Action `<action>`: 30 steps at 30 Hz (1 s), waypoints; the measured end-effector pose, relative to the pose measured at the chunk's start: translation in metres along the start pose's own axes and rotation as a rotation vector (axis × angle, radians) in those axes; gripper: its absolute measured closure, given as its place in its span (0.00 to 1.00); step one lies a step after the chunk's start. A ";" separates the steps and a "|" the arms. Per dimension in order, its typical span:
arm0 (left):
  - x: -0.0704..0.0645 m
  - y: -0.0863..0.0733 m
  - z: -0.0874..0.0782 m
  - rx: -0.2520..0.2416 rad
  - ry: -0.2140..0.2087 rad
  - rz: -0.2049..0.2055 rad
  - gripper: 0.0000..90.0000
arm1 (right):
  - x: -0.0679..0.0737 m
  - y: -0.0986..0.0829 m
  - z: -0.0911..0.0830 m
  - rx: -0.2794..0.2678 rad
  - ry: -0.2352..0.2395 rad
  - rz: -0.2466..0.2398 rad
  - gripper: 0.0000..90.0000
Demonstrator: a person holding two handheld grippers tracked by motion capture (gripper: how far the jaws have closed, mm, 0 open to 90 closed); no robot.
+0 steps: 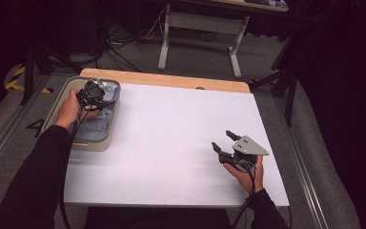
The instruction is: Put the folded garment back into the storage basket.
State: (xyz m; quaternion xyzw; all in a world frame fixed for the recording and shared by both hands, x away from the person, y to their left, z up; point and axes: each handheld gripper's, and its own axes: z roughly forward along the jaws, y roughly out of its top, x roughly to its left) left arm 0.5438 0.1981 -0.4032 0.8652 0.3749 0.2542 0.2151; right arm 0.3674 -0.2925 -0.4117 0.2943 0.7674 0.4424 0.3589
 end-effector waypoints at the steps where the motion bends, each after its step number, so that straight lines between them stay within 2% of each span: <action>1: 0.001 -0.001 -0.005 -0.043 0.009 -0.003 0.83 | 0.001 0.001 -0.001 -0.004 -0.004 -0.005 0.36; 3: 0.001 -0.002 -0.007 -0.057 0.017 -0.015 0.79 | 0.000 0.001 -0.002 -0.014 -0.007 -0.002 0.36; 4: 0.000 -0.003 -0.011 -0.083 0.010 -0.024 0.78 | 0.000 0.001 -0.002 -0.016 -0.012 -0.001 0.36; 6: 0.000 -0.004 -0.011 -0.092 0.021 -0.025 0.75 | -0.001 0.002 -0.002 -0.016 -0.016 -0.001 0.36; 10: 0.000 -0.007 -0.018 -0.133 0.032 -0.053 0.71 | -0.001 0.002 -0.004 -0.028 -0.022 0.006 0.35; 11: -0.001 -0.008 -0.020 -0.145 0.030 -0.064 0.67 | -0.001 0.002 -0.004 -0.032 -0.021 0.010 0.35; 14: -0.001 -0.009 -0.024 -0.156 0.031 -0.068 0.63 | 0.000 0.003 -0.003 -0.035 -0.021 0.007 0.35; 16: -0.002 -0.010 -0.027 -0.169 0.050 -0.071 0.60 | 0.001 0.003 -0.003 -0.036 -0.018 0.004 0.35; 17: -0.003 -0.011 -0.029 -0.179 0.036 -0.075 0.59 | 0.001 0.003 -0.003 -0.034 -0.019 0.003 0.35; 19: -0.003 -0.012 -0.030 -0.191 0.041 -0.073 0.56 | 0.001 0.003 -0.003 -0.033 -0.017 0.004 0.35; 21: -0.005 -0.016 -0.033 -0.220 0.029 -0.090 0.56 | 0.002 0.004 -0.003 -0.033 -0.017 0.000 0.34; 24: -0.005 -0.017 -0.034 -0.231 0.048 -0.088 0.54 | 0.002 0.004 -0.003 -0.032 -0.018 0.002 0.34; 26: -0.006 -0.019 -0.035 -0.240 0.039 -0.104 0.53 | 0.002 0.003 -0.002 -0.032 -0.016 0.004 0.34; 30: -0.005 -0.021 -0.042 -0.275 0.054 -0.116 0.49 | 0.004 0.003 -0.001 -0.022 -0.019 -0.006 0.33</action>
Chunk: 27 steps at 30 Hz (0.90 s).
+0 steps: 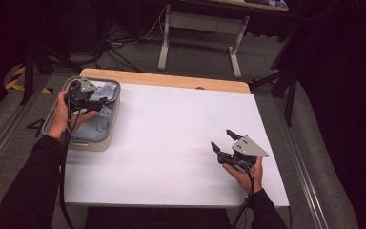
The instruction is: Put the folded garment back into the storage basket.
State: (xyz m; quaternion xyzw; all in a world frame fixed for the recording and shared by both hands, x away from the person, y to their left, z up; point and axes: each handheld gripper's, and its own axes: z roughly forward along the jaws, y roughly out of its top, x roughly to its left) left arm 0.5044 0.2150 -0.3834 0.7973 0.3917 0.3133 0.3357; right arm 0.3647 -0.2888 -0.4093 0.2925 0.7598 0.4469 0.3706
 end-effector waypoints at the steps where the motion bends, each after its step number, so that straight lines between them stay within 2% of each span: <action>1: 0.000 0.000 -0.002 -0.009 -0.002 -0.006 0.48 | 0.000 0.000 0.000 0.000 0.001 0.000 0.33; 6: -0.002 -0.004 -0.007 -0.041 -0.001 -0.013 0.46 | 0.000 0.000 0.000 -0.001 -0.002 0.000 0.32; 8: -0.003 -0.005 -0.009 -0.052 0.016 -0.007 0.42 | 0.000 0.000 0.000 -0.001 -0.004 0.001 0.32; 13: -0.004 -0.006 -0.013 -0.080 0.012 -0.010 0.42 | 0.001 0.000 0.001 -0.001 -0.001 -0.002 0.31; 15: -0.004 -0.006 -0.017 -0.106 0.024 -0.021 0.40 | 0.002 0.001 0.001 -0.004 -0.012 -0.009 0.31; 18: -0.004 -0.006 -0.019 -0.113 0.038 -0.019 0.38 | 0.004 0.001 0.001 -0.005 -0.021 -0.018 0.30; 19: -0.006 -0.006 -0.021 -0.117 0.064 -0.021 0.38 | 0.004 0.001 0.001 -0.001 -0.026 -0.025 0.30; 20: -0.006 -0.006 -0.022 -0.130 0.063 -0.026 0.37 | 0.006 0.002 0.002 0.004 -0.050 -0.036 0.28; 22: -0.007 -0.006 -0.025 -0.156 0.051 -0.038 0.36 | 0.007 0.002 0.002 -0.003 -0.055 -0.034 0.26; 24: -0.009 -0.005 -0.029 -0.173 0.055 -0.034 0.34 | 0.010 0.002 0.001 -0.017 -0.084 -0.040 0.23; 27: -0.013 -0.004 -0.032 -0.196 0.051 -0.028 0.32 | 0.011 0.002 0.002 -0.017 -0.099 -0.046 0.21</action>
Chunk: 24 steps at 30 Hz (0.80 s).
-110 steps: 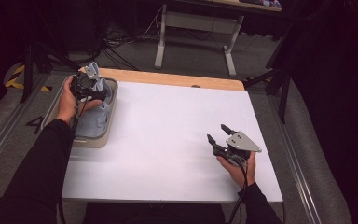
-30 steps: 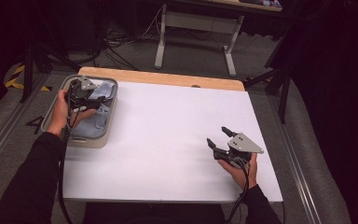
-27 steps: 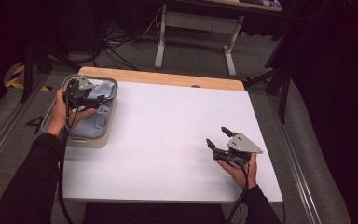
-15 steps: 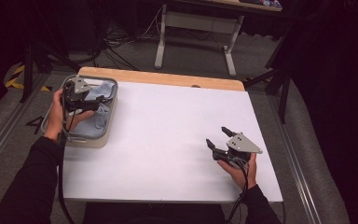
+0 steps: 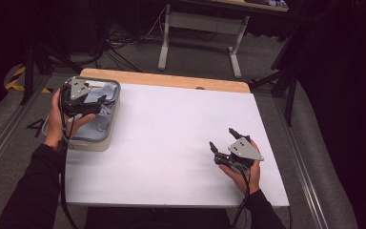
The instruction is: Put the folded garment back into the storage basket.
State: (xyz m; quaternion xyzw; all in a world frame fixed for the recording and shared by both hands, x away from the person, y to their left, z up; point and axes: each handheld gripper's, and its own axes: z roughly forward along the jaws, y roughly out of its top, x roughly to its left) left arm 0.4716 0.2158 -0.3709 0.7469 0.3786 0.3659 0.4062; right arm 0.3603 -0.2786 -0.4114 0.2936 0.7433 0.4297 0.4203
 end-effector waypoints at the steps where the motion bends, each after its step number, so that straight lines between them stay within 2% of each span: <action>1: -0.003 0.000 -0.002 -0.013 -0.003 -0.002 0.32 | 0.000 0.000 0.000 -0.003 -0.001 0.003 0.21; 9: -0.012 0.000 -0.007 -0.055 -0.012 -0.004 0.26 | 0.001 0.000 0.000 -0.010 -0.014 0.003 0.16; 13: -0.017 -0.001 -0.008 -0.072 -0.012 -0.019 0.22 | 0.000 0.000 0.000 -0.011 -0.023 0.005 0.14; 24: -0.030 0.000 -0.013 -0.110 -0.022 0.003 0.15 | 0.001 0.000 0.001 -0.017 -0.035 0.006 0.11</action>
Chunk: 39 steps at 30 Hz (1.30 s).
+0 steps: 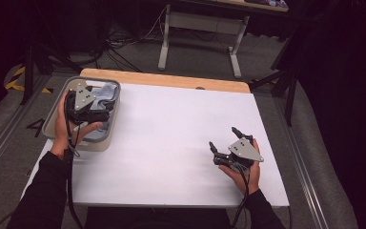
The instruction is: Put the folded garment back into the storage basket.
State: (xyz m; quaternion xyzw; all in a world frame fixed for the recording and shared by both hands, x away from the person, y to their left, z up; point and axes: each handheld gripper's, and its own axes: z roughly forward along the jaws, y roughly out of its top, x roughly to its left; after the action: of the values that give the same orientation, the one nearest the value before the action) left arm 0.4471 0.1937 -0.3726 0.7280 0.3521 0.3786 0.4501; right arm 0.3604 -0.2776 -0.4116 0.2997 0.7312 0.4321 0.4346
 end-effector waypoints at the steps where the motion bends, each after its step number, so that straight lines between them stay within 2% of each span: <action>1: -0.001 0.000 0.000 -0.001 -0.001 0.003 0.15 | 0.000 0.000 0.000 0.000 0.000 0.001 0.11; 22: -0.017 0.001 -0.012 -0.062 -0.054 0.000 0.10 | 0.001 0.000 -0.001 -0.009 -0.009 -0.004 0.11; 39: -0.028 0.000 -0.022 -0.092 -0.076 0.024 0.08 | 0.002 0.001 -0.003 -0.018 -0.007 -0.010 0.12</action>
State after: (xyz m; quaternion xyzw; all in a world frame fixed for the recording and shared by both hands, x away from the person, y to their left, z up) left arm 0.4146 0.1782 -0.3721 0.7245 0.3083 0.3719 0.4916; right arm 0.3573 -0.2764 -0.4108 0.2935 0.7274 0.4352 0.4420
